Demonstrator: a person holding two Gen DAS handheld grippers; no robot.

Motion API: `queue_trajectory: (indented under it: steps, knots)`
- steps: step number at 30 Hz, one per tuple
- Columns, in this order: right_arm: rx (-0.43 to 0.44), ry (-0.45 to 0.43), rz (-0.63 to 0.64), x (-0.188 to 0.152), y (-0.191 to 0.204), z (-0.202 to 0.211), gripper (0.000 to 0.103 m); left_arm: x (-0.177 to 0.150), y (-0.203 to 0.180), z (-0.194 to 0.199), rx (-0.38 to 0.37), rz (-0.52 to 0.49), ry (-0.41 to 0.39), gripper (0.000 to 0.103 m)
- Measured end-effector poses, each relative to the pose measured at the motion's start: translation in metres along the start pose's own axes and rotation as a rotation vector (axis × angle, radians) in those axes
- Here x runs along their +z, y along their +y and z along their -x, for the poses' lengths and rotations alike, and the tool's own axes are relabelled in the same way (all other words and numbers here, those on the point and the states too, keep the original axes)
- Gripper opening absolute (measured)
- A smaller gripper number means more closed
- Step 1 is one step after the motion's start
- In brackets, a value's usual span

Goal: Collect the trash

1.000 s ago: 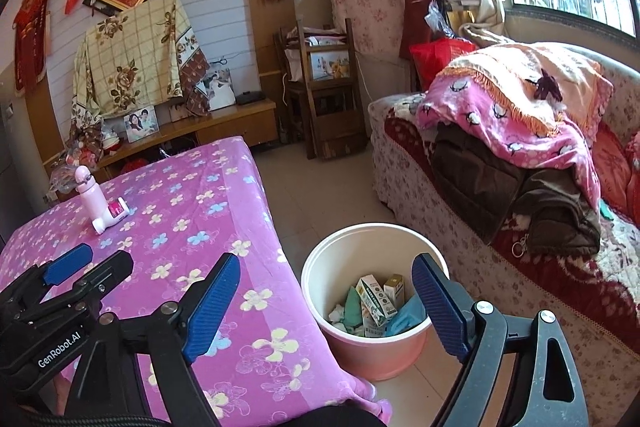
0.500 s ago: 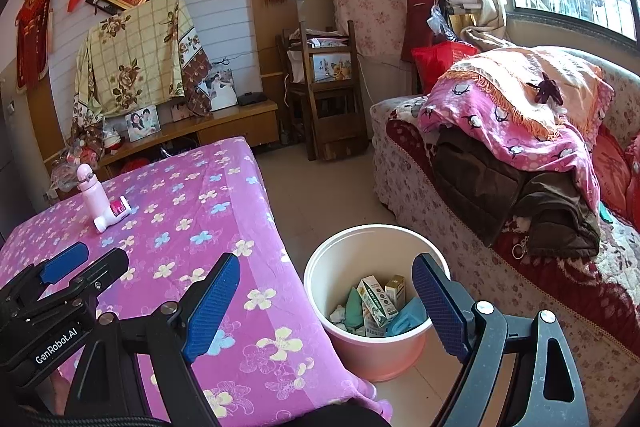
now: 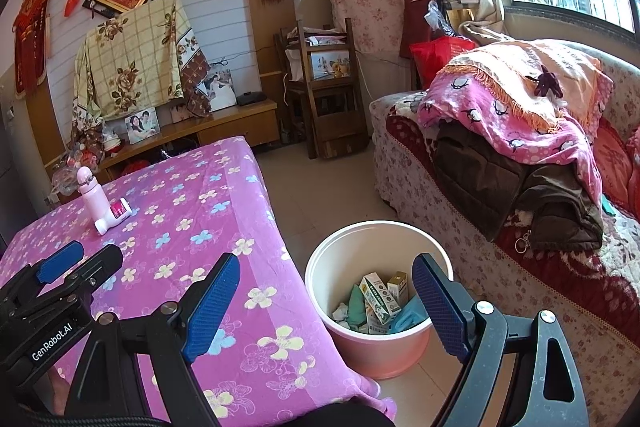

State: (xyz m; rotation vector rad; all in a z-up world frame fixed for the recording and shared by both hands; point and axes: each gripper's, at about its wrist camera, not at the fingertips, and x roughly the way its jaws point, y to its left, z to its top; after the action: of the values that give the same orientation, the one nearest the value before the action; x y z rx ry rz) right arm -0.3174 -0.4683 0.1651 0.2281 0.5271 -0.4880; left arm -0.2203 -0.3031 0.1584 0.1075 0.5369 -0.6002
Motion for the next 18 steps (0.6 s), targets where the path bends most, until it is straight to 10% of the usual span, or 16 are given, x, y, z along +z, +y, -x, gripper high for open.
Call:
queue_trajectory:
  steps: [18]
  knots:
    - [-0.004,-0.01,-0.005,-0.0035,-0.0006,-0.0002,0.086,0.0011,-0.0007,-0.0012,0.009,-0.001,-0.008,0.067]
